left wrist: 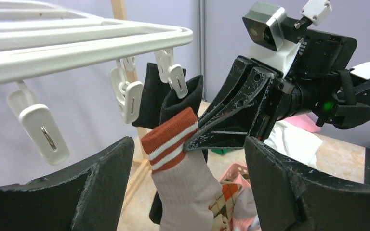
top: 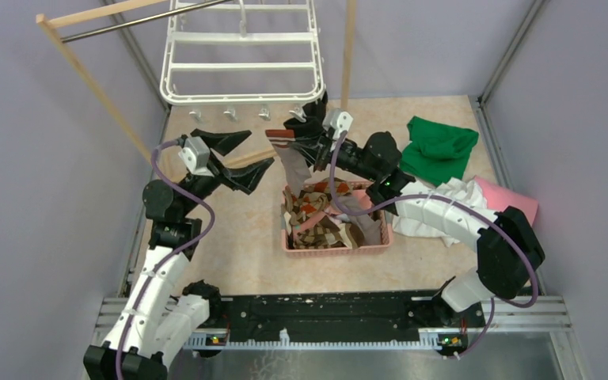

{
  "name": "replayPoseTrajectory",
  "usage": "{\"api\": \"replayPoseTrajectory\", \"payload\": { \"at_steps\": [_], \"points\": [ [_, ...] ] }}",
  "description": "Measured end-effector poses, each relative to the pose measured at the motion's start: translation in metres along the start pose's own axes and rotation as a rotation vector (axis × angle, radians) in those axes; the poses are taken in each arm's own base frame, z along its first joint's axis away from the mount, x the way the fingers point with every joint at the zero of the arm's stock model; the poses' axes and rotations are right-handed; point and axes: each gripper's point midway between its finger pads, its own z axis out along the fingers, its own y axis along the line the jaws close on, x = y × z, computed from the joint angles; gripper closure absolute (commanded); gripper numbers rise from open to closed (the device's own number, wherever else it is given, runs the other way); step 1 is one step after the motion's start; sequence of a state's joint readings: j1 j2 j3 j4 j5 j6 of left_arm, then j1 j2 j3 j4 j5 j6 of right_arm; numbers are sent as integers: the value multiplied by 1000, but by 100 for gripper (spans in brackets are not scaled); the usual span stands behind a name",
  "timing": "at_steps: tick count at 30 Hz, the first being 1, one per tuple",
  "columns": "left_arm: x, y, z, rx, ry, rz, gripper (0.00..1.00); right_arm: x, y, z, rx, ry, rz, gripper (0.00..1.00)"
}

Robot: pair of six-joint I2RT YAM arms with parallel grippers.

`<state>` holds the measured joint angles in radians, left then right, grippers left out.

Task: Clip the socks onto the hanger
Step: Adjust the sock.

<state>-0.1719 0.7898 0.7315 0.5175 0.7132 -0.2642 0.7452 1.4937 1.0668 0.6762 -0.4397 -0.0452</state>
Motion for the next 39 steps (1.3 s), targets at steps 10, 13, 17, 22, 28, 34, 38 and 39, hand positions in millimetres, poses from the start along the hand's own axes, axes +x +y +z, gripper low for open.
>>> {"api": "replayPoseTrajectory", "payload": {
  "at_steps": [10, 13, 17, 22, 28, 34, 38, 39],
  "points": [
    [16, -2, -7, 26, -38, -11, 30, -5, 16, -9, -95, -45, -23, 100],
    [22, -5, -9, 38, -29, -32, 31, -12, 22, -10, -132, -73, -31, 100],
    [28, -8, -15, 40, -29, -46, 31, -21, 32, -12, -180, -120, -34, 100],
    [29, -14, -19, 55, -50, -65, 32, -34, 40, -14, -227, -167, -12, 100],
    [25, -23, -19, 103, -96, -113, 33, -47, 51, -18, -281, -207, 25, 100],
    [25, -26, -14, 150, -113, -168, 54, -50, 57, -19, -311, -213, 48, 100],
    [24, -28, -13, 171, -124, -188, 50, -46, 58, -18, -321, -204, 66, 100],
    [23, -28, -13, 177, -128, -190, 49, -44, 58, -18, -321, -200, 69, 100]
  ]
}}
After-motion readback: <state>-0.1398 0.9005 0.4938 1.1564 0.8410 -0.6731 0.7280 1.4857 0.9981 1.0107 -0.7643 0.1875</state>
